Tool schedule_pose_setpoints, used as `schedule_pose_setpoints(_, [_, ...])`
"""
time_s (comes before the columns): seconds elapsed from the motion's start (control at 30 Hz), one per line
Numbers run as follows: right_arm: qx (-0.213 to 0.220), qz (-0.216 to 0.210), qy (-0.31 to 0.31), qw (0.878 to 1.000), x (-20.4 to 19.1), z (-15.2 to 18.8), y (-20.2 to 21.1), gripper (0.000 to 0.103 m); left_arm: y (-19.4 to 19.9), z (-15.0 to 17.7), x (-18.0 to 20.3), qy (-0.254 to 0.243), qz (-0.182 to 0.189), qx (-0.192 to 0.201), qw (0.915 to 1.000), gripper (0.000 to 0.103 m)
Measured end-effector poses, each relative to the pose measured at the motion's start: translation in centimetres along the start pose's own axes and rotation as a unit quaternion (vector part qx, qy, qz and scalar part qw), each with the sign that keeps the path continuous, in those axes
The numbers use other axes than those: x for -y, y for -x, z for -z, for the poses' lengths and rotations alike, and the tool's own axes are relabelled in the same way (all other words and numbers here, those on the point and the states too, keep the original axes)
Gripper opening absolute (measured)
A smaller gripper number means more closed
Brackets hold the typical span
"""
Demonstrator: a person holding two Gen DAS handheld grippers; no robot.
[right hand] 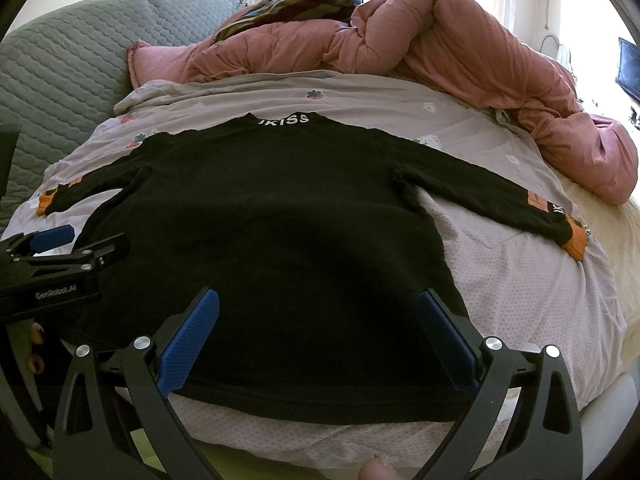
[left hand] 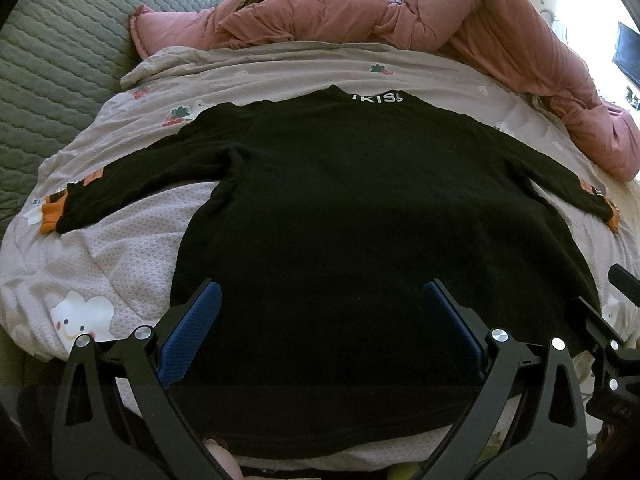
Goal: Fold small clothes
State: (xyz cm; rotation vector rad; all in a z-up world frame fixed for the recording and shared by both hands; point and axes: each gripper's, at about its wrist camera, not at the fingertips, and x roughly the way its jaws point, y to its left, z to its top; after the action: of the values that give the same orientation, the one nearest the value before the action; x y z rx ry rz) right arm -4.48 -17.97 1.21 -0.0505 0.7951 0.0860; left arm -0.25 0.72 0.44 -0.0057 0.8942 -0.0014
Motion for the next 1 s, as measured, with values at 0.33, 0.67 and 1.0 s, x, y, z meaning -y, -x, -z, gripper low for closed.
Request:
schedule_pose_setpoints(0.33, [0.002,0.003,-0.004,1.000,0.0,-0.3,0.0,0.099,0.1,-0.1,-0.2,0.000,-0.002,0.001,1.0000,0.095])
schedule_pose_setpoints(0.67, [0.005,0.007,-0.006,1.000,0.7,-0.4,-0.1,0.099,0.0,-0.9,-0.6,-0.003,-0.005,0.003,1.0000,0.095])
schedule_pose_setpoints(1.0, [-0.002,0.017,-0.018,1.000,2.6,-1.3,-1.5,0.099,-1.1,-2.5,0.4,-0.015,-0.011,0.003,0.9998,0.095])
